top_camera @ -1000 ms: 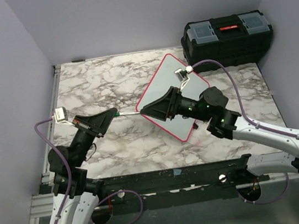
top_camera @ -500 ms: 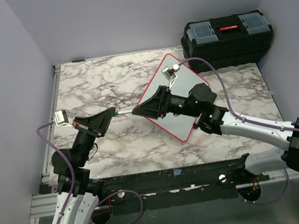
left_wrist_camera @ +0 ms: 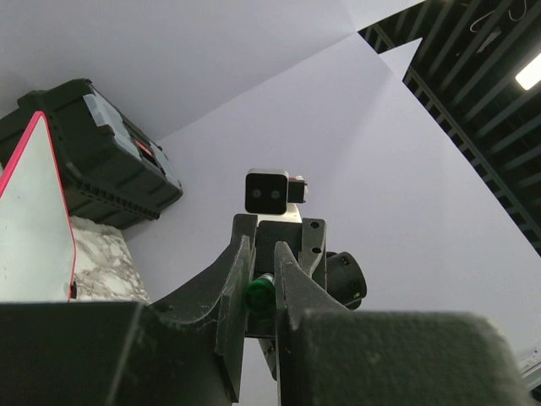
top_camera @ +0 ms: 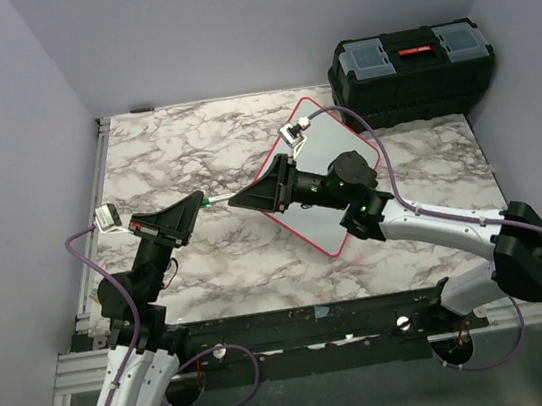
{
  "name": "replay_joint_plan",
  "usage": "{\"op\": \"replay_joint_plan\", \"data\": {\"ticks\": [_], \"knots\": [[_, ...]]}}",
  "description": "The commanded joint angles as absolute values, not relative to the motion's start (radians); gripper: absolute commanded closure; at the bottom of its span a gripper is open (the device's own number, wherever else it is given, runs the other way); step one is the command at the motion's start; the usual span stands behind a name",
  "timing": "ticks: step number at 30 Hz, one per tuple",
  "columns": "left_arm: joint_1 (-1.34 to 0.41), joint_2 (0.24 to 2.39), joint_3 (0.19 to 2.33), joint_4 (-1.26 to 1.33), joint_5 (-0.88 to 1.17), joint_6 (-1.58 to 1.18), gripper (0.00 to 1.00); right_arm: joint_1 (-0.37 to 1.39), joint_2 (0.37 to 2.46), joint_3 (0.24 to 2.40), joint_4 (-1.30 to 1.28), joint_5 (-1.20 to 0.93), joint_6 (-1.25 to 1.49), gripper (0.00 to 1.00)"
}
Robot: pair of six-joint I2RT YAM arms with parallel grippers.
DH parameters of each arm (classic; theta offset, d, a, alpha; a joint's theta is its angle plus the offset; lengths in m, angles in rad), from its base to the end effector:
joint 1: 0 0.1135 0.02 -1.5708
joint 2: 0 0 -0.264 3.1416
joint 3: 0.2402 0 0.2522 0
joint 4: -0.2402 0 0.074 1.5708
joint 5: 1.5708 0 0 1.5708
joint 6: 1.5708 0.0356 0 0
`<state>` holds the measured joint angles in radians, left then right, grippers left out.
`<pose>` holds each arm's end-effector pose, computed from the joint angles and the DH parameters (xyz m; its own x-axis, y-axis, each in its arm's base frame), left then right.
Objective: Write a sentence on the whiteboard
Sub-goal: Open the whiteboard marker.
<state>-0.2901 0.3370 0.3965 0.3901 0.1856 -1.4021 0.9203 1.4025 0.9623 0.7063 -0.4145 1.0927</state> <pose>0.1035 -0.0378 0.3226 -0.3642 -0.9024 -0.2303 0.4845 0.0276 -0.8744 0.1859 0.2679 0.3517 -0.7824 0.3139 -0.5379 -0.5848 -0.0730 0.8079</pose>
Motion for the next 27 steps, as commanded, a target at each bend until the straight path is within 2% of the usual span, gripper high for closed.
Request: {"op": "replay_joint_plan", "data": {"ticks": [1, 27], "knots": [[-0.290, 0.340, 0.377, 0.449, 0.158, -1.402, 1.00, 0.912, 1.435, 1.002, 0.802, -0.447, 1.136, 0.59], [-0.327, 0.362, 0.367, 0.451, 0.137, -1.357, 1.00, 0.912, 1.511, 1.057, 0.749, -0.443, 1.148, 0.72]]}}
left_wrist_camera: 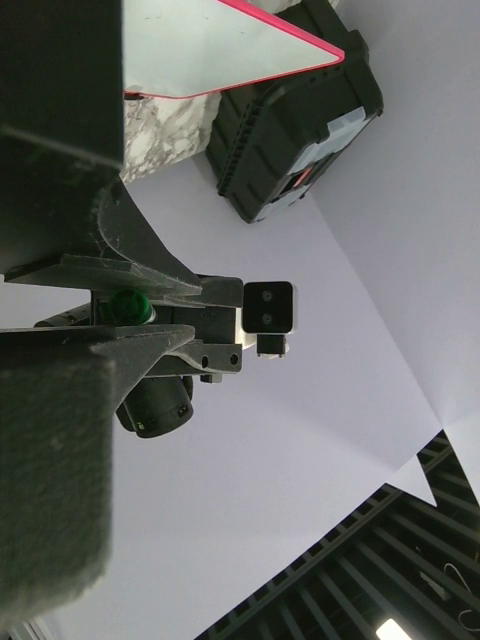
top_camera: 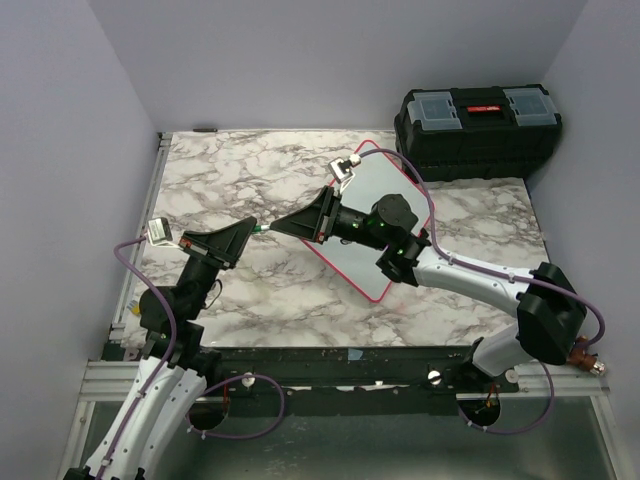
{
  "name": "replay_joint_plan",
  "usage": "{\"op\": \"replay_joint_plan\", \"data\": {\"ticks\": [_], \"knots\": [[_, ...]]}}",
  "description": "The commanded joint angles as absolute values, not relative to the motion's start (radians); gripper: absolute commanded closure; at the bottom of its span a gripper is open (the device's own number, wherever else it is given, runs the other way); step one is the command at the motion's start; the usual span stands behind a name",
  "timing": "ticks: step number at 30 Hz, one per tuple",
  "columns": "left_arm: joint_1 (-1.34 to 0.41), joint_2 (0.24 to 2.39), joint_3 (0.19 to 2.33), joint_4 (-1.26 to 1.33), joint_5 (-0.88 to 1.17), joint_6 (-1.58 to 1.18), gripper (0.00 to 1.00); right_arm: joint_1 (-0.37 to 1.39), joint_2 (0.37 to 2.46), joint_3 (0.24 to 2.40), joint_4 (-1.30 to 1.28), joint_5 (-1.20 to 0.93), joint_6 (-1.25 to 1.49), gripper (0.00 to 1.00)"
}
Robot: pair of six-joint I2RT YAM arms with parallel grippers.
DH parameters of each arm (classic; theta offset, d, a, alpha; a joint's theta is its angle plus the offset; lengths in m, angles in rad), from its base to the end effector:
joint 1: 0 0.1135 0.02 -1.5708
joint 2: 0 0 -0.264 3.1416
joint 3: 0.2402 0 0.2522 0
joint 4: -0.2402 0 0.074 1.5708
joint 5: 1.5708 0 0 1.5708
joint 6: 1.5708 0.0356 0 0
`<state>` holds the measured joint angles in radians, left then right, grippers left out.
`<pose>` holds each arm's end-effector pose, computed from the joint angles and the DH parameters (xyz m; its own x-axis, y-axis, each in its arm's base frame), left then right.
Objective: Write a sentence on the whiteboard
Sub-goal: Open the whiteboard marker.
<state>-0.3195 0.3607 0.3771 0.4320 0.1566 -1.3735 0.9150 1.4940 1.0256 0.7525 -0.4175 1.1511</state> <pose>0.1077 -0.0415 0.3180 -0.3544 -0.9030 -0.2430 0.4906 0.0417 -0.8704 0.2006 0.2844 0.3495 -0.8087 0.3179 -0.4949 -0.5480 -0.1014 0.8303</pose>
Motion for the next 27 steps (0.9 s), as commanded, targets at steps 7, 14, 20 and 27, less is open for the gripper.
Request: {"op": "replay_joint_plan", "data": {"ticks": [7, 14, 20, 27], "knots": [[-0.331, 0.371, 0.365, 0.442, 0.145, -1.354, 1.00, 0.912, 1.522, 1.063, 0.738, -0.452, 1.147, 0.74], [-0.334, 0.371, 0.367, 0.422, 0.147, -1.340, 1.00, 0.911, 1.531, 1.068, 0.731, -0.465, 1.144, 0.74], [-0.336, 0.371, 0.366, 0.412, 0.150, -1.340, 1.00, 0.912, 1.534, 1.068, 0.732, -0.465, 1.144, 0.75], [-0.336, 0.367, 0.367, 0.394, 0.155, -1.340, 1.00, 0.912, 1.536, 1.070, 0.742, -0.459, 1.148, 0.75]]}}
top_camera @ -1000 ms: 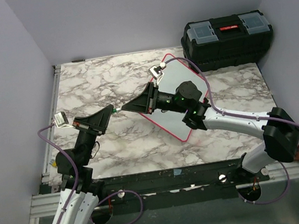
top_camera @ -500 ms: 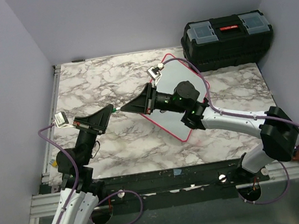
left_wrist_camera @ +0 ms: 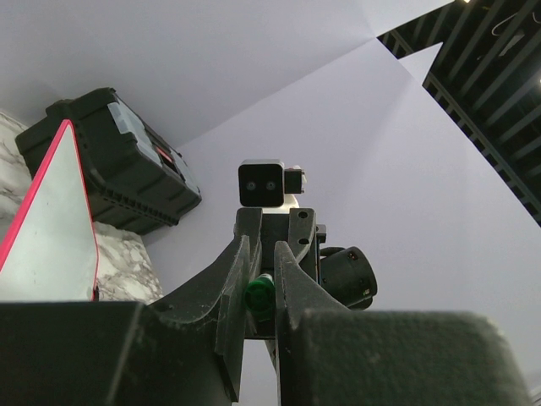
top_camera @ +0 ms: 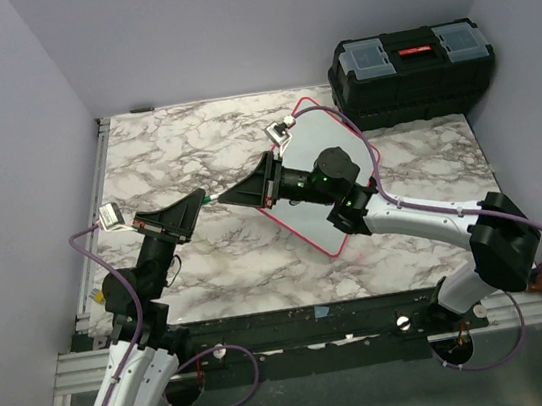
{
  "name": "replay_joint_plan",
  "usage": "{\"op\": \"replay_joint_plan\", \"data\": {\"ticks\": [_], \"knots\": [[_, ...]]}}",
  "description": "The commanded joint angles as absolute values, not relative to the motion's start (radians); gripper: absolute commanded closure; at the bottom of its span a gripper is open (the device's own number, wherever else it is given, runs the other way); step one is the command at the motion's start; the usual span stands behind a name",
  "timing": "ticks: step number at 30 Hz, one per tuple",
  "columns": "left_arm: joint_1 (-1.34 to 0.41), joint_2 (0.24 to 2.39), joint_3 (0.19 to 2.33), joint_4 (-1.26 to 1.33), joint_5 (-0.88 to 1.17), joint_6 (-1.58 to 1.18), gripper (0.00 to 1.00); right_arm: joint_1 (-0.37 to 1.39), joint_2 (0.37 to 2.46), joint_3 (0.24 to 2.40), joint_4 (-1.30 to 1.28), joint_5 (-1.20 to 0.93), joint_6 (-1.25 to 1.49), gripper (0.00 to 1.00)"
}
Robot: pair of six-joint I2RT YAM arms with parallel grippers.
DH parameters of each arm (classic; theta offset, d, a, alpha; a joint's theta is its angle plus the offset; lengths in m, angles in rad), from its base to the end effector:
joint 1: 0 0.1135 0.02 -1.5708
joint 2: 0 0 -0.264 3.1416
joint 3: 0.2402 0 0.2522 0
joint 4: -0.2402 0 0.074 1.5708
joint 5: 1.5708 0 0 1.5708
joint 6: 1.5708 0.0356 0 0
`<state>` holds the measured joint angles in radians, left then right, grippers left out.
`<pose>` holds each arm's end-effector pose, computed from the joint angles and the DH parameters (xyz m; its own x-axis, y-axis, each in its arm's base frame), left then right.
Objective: Write a sentence on the whiteboard
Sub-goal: Open the whiteboard marker.
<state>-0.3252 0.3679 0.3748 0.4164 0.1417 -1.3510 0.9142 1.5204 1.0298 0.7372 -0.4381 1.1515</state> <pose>0.1100 -0.0424 0.3150 -0.3429 -0.9040 -0.2554 0.4754 0.0675 -0.8772 0.2042 0.2897 0.3406 -0.8238 0.2860 -0.4894 -0.5303 -0.0842 0.8436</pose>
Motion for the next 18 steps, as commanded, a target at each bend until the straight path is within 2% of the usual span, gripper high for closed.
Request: {"op": "replay_joint_plan", "data": {"ticks": [1, 18], "knots": [[-0.337, 0.367, 0.366, 0.392, 0.155, -1.341, 1.00, 0.912, 1.537, 1.071, 0.741, -0.457, 1.147, 0.76], [-0.337, 0.360, 0.363, 0.376, 0.155, -1.341, 1.00, 0.911, 1.535, 1.073, 0.735, -0.434, 1.146, 0.78]]}}
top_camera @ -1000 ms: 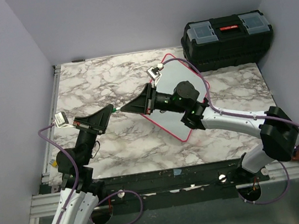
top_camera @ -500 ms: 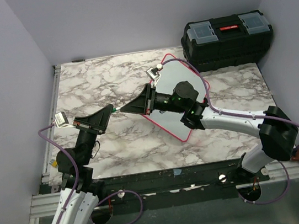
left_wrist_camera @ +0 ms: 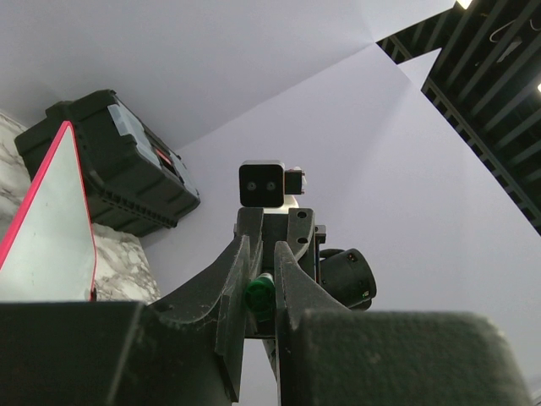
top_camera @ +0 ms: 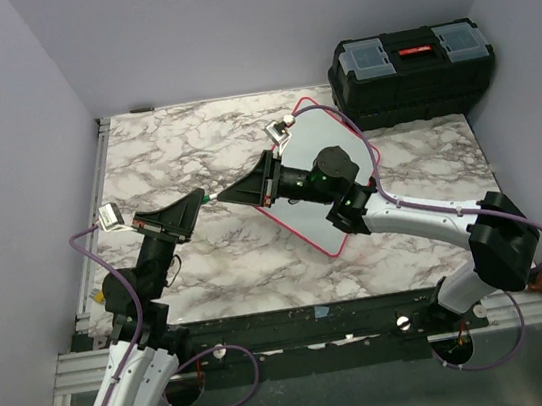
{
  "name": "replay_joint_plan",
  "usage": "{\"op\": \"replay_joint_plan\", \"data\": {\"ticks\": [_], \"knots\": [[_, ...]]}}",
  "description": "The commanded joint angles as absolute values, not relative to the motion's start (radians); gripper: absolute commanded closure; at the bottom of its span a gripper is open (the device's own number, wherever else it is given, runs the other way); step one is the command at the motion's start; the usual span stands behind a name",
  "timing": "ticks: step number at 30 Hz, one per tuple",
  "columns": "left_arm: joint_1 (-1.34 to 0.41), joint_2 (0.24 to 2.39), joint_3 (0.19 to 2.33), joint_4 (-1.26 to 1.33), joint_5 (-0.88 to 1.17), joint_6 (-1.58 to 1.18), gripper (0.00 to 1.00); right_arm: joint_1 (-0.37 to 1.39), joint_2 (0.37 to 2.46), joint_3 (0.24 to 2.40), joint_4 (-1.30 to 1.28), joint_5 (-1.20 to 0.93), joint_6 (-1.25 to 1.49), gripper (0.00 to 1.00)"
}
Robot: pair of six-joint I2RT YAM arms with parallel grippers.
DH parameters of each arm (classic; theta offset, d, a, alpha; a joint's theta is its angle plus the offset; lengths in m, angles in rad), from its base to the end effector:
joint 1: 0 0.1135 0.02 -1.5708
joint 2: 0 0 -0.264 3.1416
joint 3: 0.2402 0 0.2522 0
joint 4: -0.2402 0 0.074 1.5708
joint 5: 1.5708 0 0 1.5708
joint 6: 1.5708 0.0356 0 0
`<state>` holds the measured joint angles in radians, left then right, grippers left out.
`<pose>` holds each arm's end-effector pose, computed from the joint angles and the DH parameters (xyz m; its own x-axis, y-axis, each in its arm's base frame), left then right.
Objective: Write a sentence on the whiteboard
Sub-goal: Open the whiteboard marker.
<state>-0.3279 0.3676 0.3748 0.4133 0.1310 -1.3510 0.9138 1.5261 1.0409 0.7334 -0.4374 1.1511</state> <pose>0.1102 -0.0424 0.3148 -0.3375 -0.9072 -0.2511 0.4714 0.0680 -0.8793 0.2054 0.2910 0.3422 -0.8229 0.2876 -0.4900 -0.5315 -0.0847 0.8428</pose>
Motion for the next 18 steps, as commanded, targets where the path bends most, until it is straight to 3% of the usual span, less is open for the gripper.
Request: {"op": "replay_joint_plan", "data": {"ticks": [1, 14, 18], "knots": [[-0.338, 0.359, 0.363, 0.376, 0.155, -1.340, 1.00, 0.912, 1.536, 1.072, 0.735, -0.432, 1.146, 0.79], [-0.339, 0.345, 0.359, 0.360, 0.150, -1.339, 1.00, 0.911, 1.529, 1.060, 0.728, -0.396, 1.160, 0.85], [-0.339, 0.337, 0.359, 0.352, 0.149, -1.335, 1.00, 0.912, 1.525, 1.063, 0.692, -0.378, 1.149, 0.99]]}}
